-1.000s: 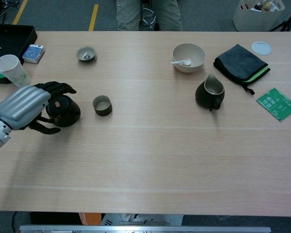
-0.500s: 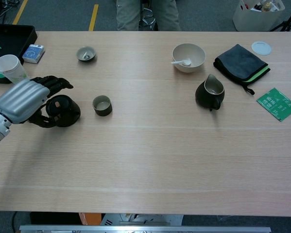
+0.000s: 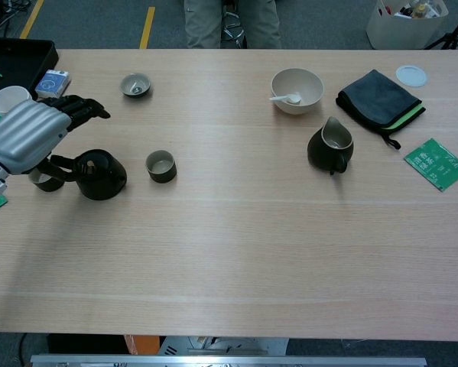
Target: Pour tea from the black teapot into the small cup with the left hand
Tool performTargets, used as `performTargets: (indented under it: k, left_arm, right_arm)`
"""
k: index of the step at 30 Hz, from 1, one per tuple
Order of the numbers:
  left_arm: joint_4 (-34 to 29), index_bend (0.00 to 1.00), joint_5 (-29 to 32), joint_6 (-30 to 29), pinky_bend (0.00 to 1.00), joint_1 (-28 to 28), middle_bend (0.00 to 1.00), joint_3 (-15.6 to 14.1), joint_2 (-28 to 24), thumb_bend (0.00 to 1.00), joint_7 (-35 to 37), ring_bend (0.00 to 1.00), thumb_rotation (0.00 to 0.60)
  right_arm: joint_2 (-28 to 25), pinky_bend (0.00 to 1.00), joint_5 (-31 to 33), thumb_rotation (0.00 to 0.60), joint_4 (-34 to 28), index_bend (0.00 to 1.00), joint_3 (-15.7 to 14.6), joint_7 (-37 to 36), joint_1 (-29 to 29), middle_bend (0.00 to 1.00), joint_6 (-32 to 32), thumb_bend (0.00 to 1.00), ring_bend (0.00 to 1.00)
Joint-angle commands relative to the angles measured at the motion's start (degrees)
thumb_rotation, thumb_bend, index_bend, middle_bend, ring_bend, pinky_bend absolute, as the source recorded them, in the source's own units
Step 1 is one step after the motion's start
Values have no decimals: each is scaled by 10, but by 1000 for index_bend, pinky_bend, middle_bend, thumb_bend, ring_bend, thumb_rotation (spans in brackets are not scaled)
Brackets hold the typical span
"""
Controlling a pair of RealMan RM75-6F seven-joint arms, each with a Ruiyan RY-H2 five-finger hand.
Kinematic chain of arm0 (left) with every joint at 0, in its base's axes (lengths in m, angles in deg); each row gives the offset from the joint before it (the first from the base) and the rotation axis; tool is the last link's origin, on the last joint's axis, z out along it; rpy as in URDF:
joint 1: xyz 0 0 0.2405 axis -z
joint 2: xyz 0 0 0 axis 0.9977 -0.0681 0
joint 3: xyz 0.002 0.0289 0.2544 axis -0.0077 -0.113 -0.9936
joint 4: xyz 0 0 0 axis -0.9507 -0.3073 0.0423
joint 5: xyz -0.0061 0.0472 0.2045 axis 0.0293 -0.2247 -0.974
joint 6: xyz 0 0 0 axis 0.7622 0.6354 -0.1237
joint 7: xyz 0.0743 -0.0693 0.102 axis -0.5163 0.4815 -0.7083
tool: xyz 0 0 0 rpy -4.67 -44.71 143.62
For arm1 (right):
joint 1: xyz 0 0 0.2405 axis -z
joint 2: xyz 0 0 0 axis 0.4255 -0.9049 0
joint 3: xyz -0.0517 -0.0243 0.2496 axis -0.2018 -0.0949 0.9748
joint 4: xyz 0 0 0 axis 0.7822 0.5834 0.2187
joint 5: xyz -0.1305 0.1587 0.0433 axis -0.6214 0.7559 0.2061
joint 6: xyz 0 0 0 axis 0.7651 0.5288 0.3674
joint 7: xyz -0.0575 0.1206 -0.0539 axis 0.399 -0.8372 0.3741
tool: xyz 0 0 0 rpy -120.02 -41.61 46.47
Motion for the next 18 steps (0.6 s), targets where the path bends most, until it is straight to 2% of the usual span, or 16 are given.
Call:
performTargets:
  k: [1,8,18]
  left_arm:
    - [-8,179,5,10,256,9,166,5,-2,113,-8,137,600]
    - [-2,184,14,15,256,27,168,20,10,113,-9,136,600]
    - [6,207,35,33,262,37,182,22,16,114,-1,146,600]
  right_arm:
    - [1,143,0,600,3,176,0,-2,0,198,-1,7,127]
    - [2,143,3,600,7,177,0,-6,2,198,-1,7,127]
    - [3,142,7,600,11,177,0,-10,5,198,-2,7,127]
